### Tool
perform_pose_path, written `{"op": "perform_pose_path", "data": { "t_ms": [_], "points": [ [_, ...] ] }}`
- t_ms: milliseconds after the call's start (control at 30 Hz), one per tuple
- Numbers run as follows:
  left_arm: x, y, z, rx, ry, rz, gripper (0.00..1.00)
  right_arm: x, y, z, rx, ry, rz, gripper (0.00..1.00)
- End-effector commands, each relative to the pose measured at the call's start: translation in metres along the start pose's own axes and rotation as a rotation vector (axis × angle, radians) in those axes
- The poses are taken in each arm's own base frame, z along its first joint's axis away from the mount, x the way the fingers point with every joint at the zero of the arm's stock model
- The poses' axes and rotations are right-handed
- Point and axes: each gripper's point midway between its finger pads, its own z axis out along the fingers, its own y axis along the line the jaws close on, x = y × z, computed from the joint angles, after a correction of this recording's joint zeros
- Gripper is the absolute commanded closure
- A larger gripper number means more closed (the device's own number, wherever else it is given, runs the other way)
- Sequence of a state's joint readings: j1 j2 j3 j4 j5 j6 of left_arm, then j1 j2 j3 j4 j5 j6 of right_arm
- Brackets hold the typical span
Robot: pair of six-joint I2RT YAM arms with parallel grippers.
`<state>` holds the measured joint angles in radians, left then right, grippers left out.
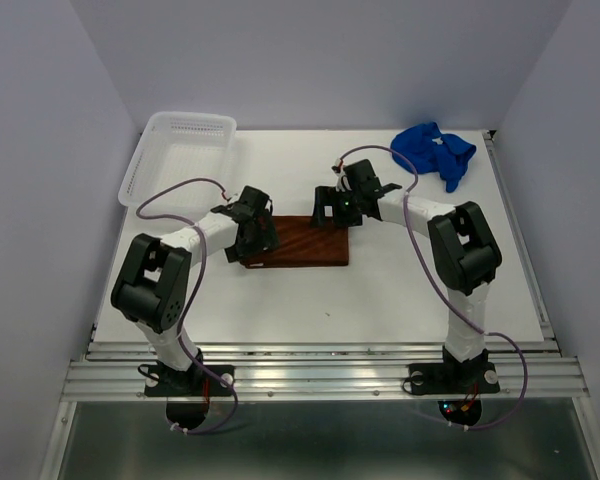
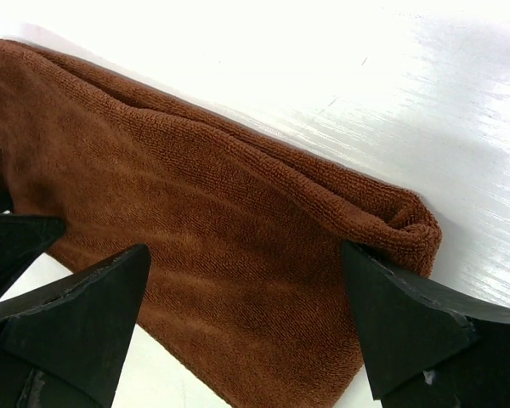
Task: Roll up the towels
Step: Fold the towel
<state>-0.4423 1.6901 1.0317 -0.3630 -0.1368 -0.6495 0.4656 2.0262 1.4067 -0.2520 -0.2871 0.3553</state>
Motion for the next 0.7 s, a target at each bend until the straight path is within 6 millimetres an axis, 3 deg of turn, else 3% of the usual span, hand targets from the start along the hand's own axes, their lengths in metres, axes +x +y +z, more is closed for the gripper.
{"op": "perform_pose_path", "data": {
  "t_ms": [0,167,300,467,667],
  "points": [
    [0.001,0.009,-0.016,-0.019,0.003,0.001,0.01,0.003,-0.017,-0.01,0.072,0.0,-0.009,0.0],
    [-0.023,-0.033,-0.055,0.09,-0.082,0.045,0.01,-0.014,0.008,-0.026,-0.022,-0.035,-0.072,0.0],
    [-0.036,-0.058,-0.07,0.158,-0.115,0.058,0.01,-0.028,0.022,-0.045,-0.056,-0.085,-0.106,0.0],
    [-0.05,-0.078,-0.059,0.173,-0.119,0.058,0.01,-0.027,0.024,-0.055,-0.059,-0.105,-0.119,0.0],
    [-0.059,-0.08,-0.027,0.122,-0.091,0.055,0.01,-0.01,0.016,-0.04,-0.067,-0.054,-0.112,0.0]
  ]
}}
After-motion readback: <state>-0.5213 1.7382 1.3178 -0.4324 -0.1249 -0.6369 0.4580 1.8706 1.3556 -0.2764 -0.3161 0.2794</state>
